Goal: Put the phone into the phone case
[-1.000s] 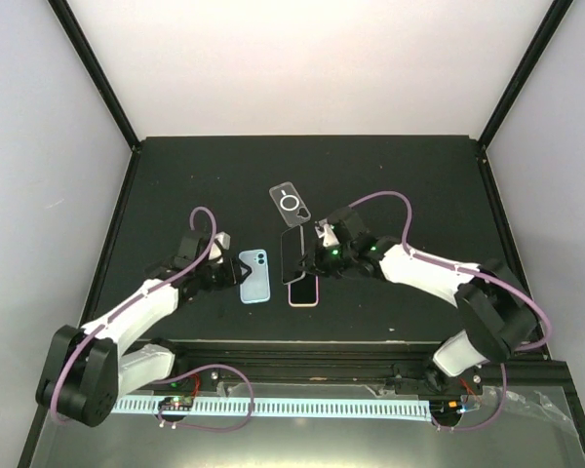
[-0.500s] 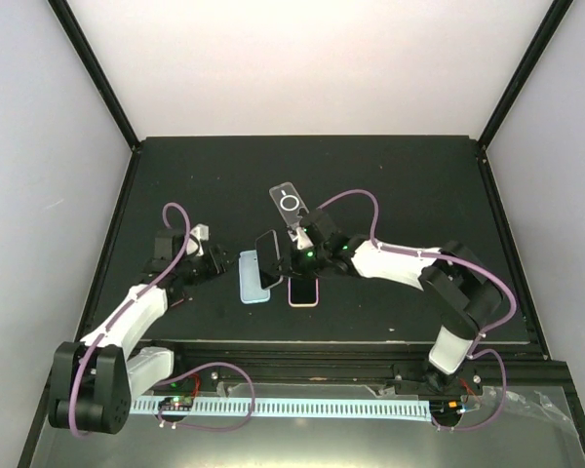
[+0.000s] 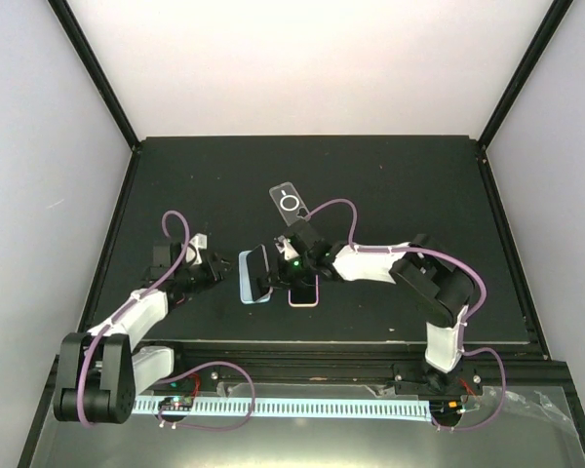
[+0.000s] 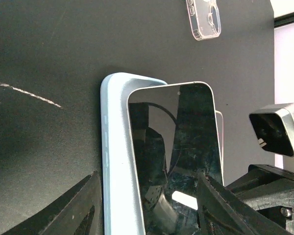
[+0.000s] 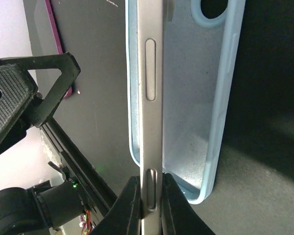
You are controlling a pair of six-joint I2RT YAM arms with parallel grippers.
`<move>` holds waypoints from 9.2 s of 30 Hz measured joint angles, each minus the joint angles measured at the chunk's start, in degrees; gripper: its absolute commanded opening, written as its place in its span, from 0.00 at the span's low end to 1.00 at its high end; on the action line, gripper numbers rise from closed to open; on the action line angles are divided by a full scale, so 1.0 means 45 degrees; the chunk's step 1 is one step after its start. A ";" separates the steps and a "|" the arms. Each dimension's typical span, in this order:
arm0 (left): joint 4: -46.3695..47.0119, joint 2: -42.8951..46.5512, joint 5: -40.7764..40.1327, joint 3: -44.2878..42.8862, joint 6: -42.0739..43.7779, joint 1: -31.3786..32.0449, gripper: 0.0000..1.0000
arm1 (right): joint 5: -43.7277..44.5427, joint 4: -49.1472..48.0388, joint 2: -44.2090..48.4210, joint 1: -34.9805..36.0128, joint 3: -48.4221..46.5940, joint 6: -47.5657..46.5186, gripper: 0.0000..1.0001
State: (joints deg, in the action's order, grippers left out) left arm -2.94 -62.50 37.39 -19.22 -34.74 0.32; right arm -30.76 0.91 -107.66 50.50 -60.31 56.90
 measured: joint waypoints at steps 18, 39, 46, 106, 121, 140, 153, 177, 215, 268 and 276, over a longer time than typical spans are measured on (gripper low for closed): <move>0.1559 -0.1734 0.0753 0.0729 0.0044 0.0000 0.45 | -0.0209 -0.1345 -0.0806 0.0068 0.0000 0.0267 0.11; 0.4148 -0.1865 0.1020 0.2137 -0.1870 0.0869 0.35 | -0.0296 -0.2759 -0.1166 0.0141 0.0364 0.1209 0.12; 0.4279 -0.1642 0.0515 0.2205 -0.2220 0.1214 0.34 | -0.0330 -0.3002 -0.1253 0.0121 0.0471 0.1341 0.18; 0.3337 -0.3089 -0.0068 0.0874 -0.0325 0.1491 0.29 | 0.2317 0.3361 -0.1520 0.0117 -0.3230 -0.2953 0.21; 0.2521 -0.2322 -0.0408 0.0704 -0.0277 0.1783 0.29 | 0.3157 0.3031 -0.0515 -0.0248 -0.1773 -0.2501 0.54; 0.2429 -0.2778 -0.0520 0.0636 -0.0189 0.1763 0.18 | 0.0869 0.0831 -0.1724 -0.0345 -0.1865 -0.1632 0.62; 0.2783 -0.2686 -0.0695 0.0986 -0.0675 0.1642 0.20 | -0.0733 -0.1710 -0.1734 -0.0816 -0.0865 0.0525 0.61; 0.0379 -0.0491 -0.1379 0.1064 -0.0316 0.1613 0.38 | -0.2424 -0.4881 -0.2040 -0.0743 -0.0335 0.2331 0.48; 0.0568 -0.0228 -0.0831 0.1384 0.0068 0.1647 0.31 | -0.2905 -0.5999 -0.2137 -0.0534 0.0525 0.2832 0.11; 0.4988 0.3716 0.5328 0.1593 -0.4687 0.1146 0.01 | -0.3531 -0.6033 0.3055 -0.1433 0.2744 0.0204 0.34; 0.6227 0.4265 0.5372 0.1817 -0.5683 0.1200 0.01 | -0.4192 -0.7689 0.3225 -0.1277 0.3706 0.0627 0.38</move>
State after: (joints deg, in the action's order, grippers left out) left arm 25.08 -43.31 61.56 -11.05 -60.31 5.72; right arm -49.63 -33.69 -93.14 44.75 -43.64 59.72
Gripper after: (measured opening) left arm 0.109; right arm 0.386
